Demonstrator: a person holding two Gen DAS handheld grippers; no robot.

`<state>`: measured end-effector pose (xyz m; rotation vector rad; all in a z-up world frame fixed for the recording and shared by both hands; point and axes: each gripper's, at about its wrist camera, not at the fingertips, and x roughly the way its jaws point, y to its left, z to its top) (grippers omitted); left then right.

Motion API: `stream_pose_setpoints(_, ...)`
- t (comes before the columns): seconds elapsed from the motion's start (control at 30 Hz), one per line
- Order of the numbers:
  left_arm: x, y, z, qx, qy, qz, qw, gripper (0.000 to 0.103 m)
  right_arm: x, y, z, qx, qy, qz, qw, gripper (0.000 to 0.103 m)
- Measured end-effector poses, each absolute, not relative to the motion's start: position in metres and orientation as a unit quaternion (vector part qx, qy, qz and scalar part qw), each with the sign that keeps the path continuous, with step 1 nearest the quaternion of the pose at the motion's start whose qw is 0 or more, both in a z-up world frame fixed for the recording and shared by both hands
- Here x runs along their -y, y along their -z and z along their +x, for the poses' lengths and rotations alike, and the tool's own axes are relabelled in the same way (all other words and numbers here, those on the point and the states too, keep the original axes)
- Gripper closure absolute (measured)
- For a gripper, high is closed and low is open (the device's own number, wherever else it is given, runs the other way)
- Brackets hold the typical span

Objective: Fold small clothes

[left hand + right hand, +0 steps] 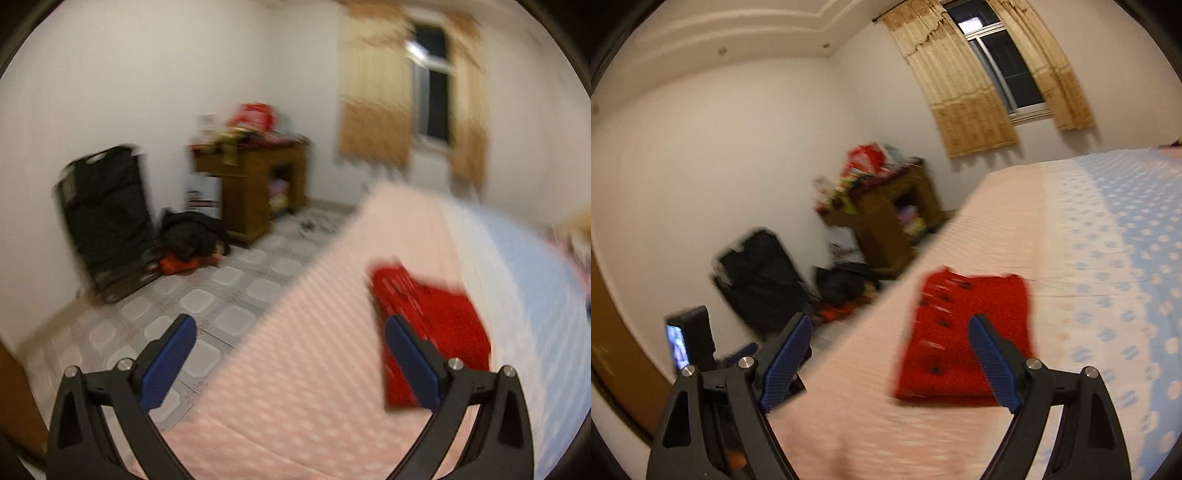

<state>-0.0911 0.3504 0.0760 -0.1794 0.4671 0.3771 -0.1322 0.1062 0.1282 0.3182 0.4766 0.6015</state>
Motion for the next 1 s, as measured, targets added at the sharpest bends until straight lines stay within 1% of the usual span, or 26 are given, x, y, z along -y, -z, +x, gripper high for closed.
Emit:
stream_pose_setpoints(0.1, -0.385, -0.097, -0.119, -0.203, -0.241, -0.109, 0.943, 0.000, -0.118, -0.147, -0.160, -0.198, -0.280, 0.132, 0.930, 0.016)
stream_pose_setpoints(0.17, -0.383, -0.091, -0.128, -0.204, -0.252, -0.104, 0.940, 0.000, -0.120, -0.140, -0.174, -0.177, -0.255, 0.116, 0.943, 0.016)
stream_pose_setpoints(0.37, -0.320, -0.040, -0.111, -0.266, -0.192, -0.059, 0.943, 0.000, -0.113, -0.106, -0.195, -0.177, -0.164, 0.068, 0.968, 0.016)
stream_pose_setpoints(0.47, -0.279, -0.020, -0.104, -0.299, -0.137, -0.046, 0.943, 0.000, -0.096, -0.093, -0.199, -0.187, -0.112, 0.073, 0.973, 0.016)
stream_pose_setpoints(0.53, -0.260, -0.016, -0.105, -0.308, -0.108, -0.036, 0.944, 0.000, -0.085, -0.088, -0.199, -0.198, -0.086, 0.082, 0.973, 0.016)
stream_pose_setpoints(0.63, -0.242, -0.021, -0.115, -0.297, -0.105, -0.026, 0.949, 0.000, -0.071, -0.082, -0.200, -0.209, -0.067, 0.098, 0.971, 0.016)
stream_pose_setpoints(0.77, -0.227, -0.025, -0.126, -0.283, -0.106, -0.013, 0.953, 0.000, -0.071, -0.084, -0.210, -0.203, -0.060, 0.091, 0.973, 0.016)
stream_pose_setpoints(1.0, -0.224, -0.032, -0.136, -0.256, -0.122, -0.009, 0.959, 0.000, -0.078, -0.086, -0.219, -0.195, -0.067, 0.082, 0.975, 0.016)
